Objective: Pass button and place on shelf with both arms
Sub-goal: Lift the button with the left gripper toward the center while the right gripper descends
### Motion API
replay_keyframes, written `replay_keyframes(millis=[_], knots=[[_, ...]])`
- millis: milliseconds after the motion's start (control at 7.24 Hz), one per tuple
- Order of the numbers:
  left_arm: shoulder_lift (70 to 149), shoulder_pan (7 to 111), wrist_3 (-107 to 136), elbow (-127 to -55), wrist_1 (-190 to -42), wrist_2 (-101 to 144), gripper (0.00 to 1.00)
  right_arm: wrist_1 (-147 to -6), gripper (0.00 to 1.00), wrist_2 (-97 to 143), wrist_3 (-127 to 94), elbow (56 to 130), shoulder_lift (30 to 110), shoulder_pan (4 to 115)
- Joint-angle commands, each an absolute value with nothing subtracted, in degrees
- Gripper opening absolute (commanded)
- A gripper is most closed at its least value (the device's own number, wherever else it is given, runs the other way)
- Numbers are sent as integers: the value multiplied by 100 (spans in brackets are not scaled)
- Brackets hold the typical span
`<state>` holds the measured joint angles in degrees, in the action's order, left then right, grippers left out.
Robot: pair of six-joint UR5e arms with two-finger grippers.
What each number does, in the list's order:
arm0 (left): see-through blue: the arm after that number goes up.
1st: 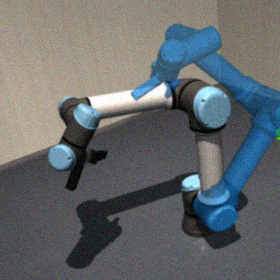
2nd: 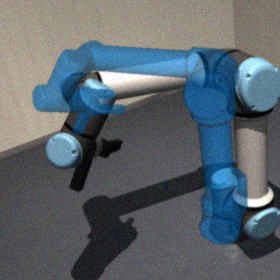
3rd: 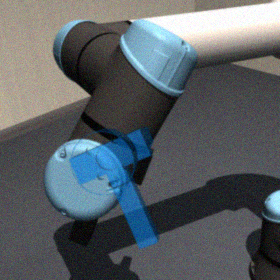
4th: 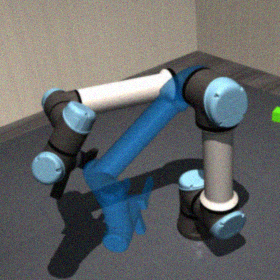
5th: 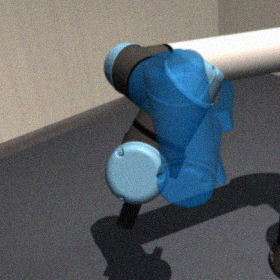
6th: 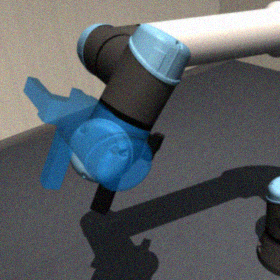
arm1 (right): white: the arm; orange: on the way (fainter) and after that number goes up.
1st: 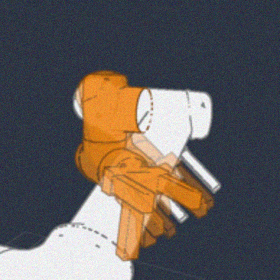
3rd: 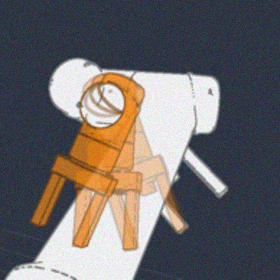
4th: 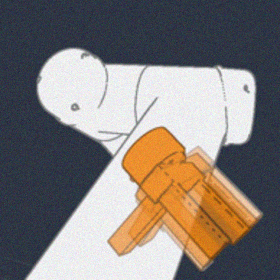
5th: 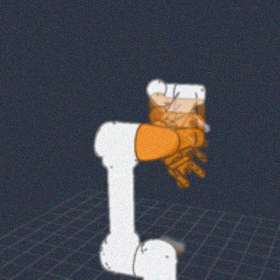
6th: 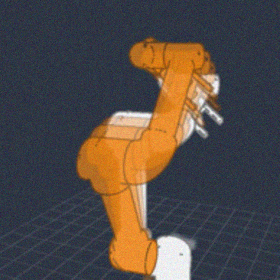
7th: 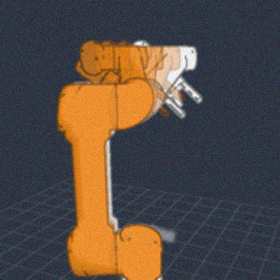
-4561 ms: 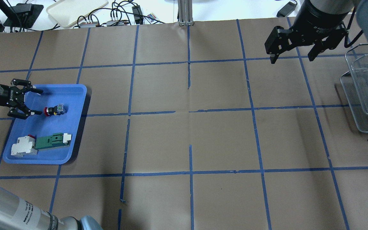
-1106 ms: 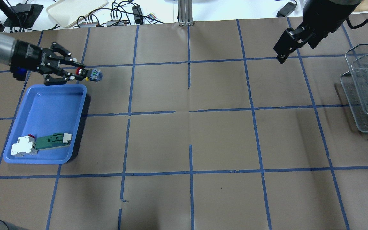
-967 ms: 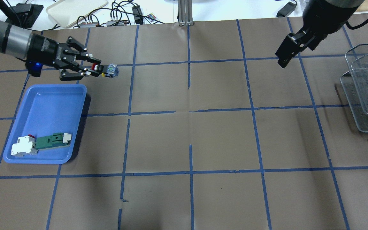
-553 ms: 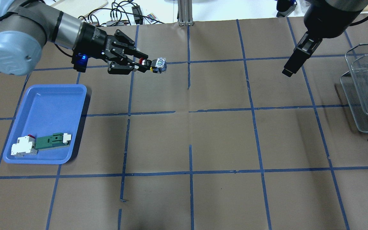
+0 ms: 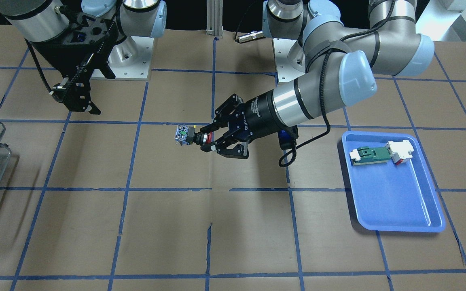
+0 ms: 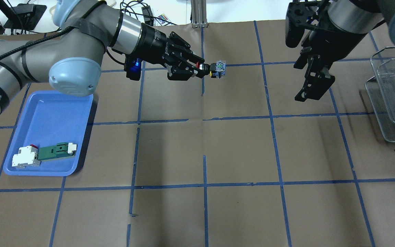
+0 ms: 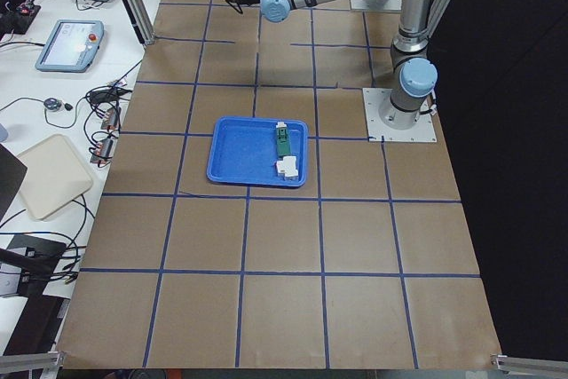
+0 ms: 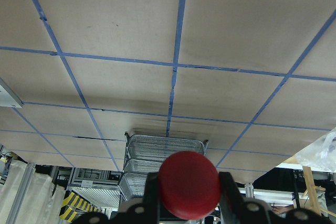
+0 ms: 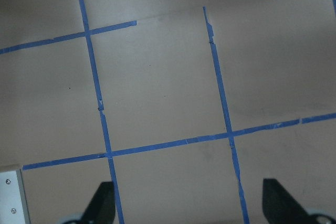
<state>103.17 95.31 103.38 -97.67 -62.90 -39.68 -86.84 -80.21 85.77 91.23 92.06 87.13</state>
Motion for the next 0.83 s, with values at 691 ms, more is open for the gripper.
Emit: replay_keyframes(millis=[691], knots=[[10292,10186,11856,-10380,-4298,-4017,0,-9169,100,-8329,8701,8598,8359,9466]])
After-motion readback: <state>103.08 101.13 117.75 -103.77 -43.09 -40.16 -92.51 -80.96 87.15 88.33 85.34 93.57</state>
